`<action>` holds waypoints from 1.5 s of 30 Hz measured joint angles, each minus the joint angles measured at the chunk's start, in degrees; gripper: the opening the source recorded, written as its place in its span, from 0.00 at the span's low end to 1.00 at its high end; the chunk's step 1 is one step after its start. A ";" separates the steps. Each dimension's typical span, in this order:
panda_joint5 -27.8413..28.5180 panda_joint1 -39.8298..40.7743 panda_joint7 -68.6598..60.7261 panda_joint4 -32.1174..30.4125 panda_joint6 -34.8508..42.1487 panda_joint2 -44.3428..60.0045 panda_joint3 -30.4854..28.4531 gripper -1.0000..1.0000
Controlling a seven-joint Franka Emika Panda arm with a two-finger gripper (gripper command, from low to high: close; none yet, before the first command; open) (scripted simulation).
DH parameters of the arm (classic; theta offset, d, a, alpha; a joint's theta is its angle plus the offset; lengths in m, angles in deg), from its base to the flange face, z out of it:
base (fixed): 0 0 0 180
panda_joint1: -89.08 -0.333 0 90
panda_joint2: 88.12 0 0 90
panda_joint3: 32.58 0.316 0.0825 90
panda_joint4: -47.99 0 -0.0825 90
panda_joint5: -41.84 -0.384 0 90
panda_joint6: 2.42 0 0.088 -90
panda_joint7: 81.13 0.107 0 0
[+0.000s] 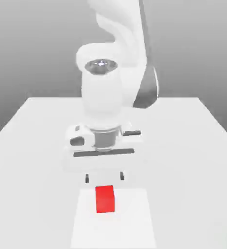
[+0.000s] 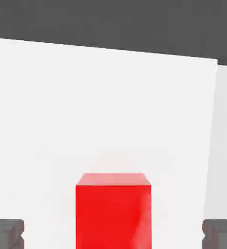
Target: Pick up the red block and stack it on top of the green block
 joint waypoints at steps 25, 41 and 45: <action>0.18 2.11 0.06 0.01 -0.87 1.05 2.18 0.00; 8.86 -7.46 -20.35 25.76 15.36 10.86 16.22 0.00; 9.08 -10.66 -28.74 34.07 19.35 15.90 21.34 0.00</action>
